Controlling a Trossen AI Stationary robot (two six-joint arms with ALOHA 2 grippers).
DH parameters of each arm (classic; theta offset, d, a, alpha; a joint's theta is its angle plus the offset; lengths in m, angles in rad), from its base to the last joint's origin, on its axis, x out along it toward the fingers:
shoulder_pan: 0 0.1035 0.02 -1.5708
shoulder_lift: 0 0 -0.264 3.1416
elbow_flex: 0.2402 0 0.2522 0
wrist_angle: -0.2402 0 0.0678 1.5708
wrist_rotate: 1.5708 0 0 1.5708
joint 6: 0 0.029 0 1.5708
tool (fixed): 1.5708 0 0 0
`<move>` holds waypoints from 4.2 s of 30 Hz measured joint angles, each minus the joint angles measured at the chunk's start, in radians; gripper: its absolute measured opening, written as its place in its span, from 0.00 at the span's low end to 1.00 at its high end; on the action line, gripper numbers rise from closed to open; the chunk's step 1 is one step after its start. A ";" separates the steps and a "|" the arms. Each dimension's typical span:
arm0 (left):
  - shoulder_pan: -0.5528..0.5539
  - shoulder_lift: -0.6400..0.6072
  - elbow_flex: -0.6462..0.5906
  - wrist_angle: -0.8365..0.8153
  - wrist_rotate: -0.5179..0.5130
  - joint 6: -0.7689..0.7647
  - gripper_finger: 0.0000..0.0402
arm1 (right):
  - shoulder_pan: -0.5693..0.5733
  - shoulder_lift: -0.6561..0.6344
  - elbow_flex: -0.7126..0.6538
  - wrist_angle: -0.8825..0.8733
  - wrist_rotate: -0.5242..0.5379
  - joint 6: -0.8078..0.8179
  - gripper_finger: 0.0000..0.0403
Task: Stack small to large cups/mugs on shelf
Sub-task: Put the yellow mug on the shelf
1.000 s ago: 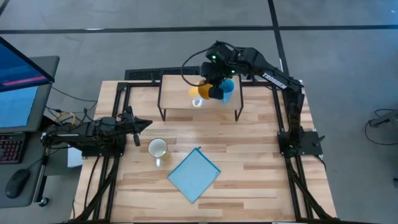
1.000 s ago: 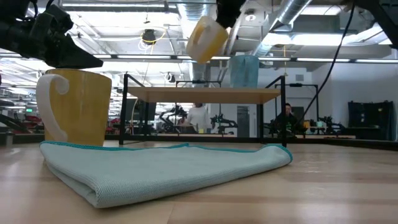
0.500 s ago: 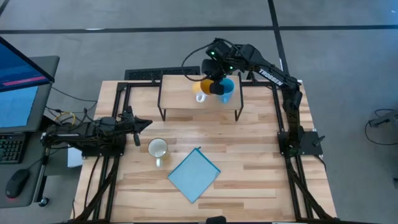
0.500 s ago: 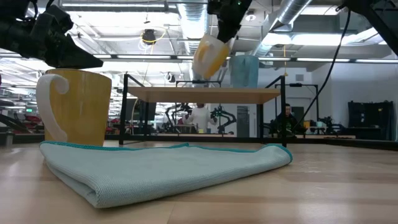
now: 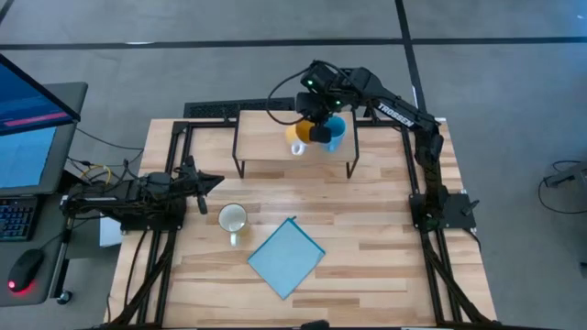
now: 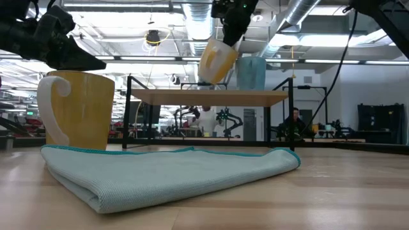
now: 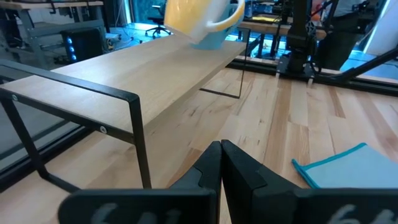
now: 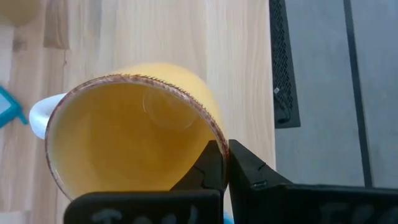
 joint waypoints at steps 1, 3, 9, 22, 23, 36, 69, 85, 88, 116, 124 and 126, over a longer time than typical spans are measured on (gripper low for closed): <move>0.000 0.000 0.000 0.000 -0.001 0.000 0.00 | 0.002 0.000 0.000 0.001 0.000 0.000 0.04; 0.000 0.000 0.000 0.000 -0.001 0.000 0.00 | 0.009 0.000 0.000 0.007 0.000 0.000 0.04; 0.000 0.000 0.000 0.000 -0.002 -0.002 0.00 | 0.032 0.000 0.000 0.032 -0.002 0.000 0.04; 0.000 0.000 0.000 0.000 -0.002 0.001 0.00 | 0.037 0.000 0.000 0.089 -0.001 0.031 0.04; 0.000 0.000 0.000 0.000 -0.002 0.001 0.00 | 0.037 0.000 0.000 0.090 -0.001 0.037 0.04; 0.000 0.000 0.000 0.000 0.000 0.002 0.00 | 0.049 0.069 0.000 0.082 0.035 0.030 0.04; 0.000 0.000 0.000 0.000 0.001 0.010 0.00 | 0.039 0.070 0.000 0.105 0.035 0.053 0.18; 0.000 0.000 0.000 0.000 0.000 0.009 0.00 | 0.039 0.071 0.000 0.174 0.036 0.044 0.18; 0.000 0.000 0.000 0.000 0.000 0.009 0.00 | 0.039 0.071 0.000 0.183 0.036 0.044 0.18; 0.000 0.000 0.000 -0.018 -0.002 0.009 0.00 | 0.121 0.069 0.026 0.086 0.026 0.016 0.17; 0.000 0.000 0.000 -0.019 -0.002 0.009 0.00 | 0.133 0.068 0.025 0.064 0.026 -0.002 0.17; 0.000 0.000 0.000 -0.019 -0.002 0.009 0.00 | 0.136 0.068 0.025 0.060 0.025 -0.001 0.17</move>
